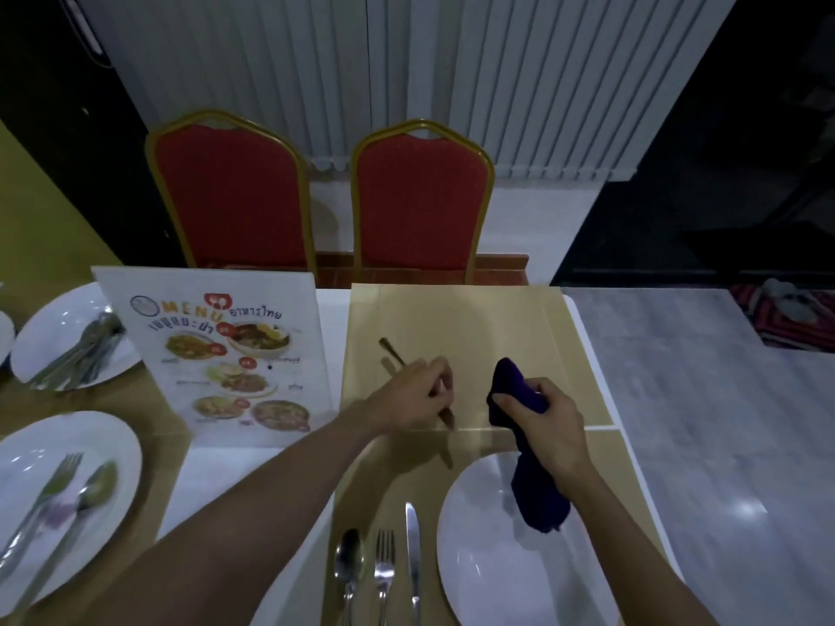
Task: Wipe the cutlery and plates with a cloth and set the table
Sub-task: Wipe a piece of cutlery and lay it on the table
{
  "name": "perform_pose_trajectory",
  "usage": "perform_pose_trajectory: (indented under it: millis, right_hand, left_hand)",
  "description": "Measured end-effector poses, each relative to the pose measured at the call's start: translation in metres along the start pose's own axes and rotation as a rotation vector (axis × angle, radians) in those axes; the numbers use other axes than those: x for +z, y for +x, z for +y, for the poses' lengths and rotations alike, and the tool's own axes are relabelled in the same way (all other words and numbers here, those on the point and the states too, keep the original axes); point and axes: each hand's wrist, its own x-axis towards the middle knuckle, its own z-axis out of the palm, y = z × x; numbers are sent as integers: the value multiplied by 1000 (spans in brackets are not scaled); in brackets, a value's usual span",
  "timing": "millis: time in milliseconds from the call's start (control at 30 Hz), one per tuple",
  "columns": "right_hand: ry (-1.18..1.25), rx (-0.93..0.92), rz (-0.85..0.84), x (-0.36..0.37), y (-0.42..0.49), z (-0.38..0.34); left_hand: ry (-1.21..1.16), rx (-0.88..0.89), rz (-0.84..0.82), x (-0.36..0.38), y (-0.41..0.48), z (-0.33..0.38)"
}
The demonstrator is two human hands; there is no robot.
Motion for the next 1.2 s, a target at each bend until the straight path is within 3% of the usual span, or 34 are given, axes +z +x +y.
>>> perform_pose_trajectory:
  millis: [100,233,400,500,633,733,800,967,1200]
  right_hand:
    - [74,-13,-27,9,24,-2]
    - [101,-29,-56,22,44,-1]
    - [118,-25,-88,33,60,3]
    - [137,-23,-85,36,67,5]
    - [146,-24,-96,37,74,7]
    - [151,-25,-105,37,80,7]
    - [151,-28,-100,37,84,6]
    - [140,-40,-102,38,92,2]
    - [63,-96,-96,37,96,-1]
  left_hand:
    - [261,20,-76,20,12,-29]
    - [313,82,-101,38,16,-63]
    - [387,224,202,60,3,-85]
    - [448,57,128,66,-1,-91]
    - [463,43,90,64,11,-96]
    - [307,-10,273,56,32,-85]
    - [263,-149,437,52,50,-77]
    - [95,-484,405,44,80,-64]
    - [-12,-512,491,35,80,-59]
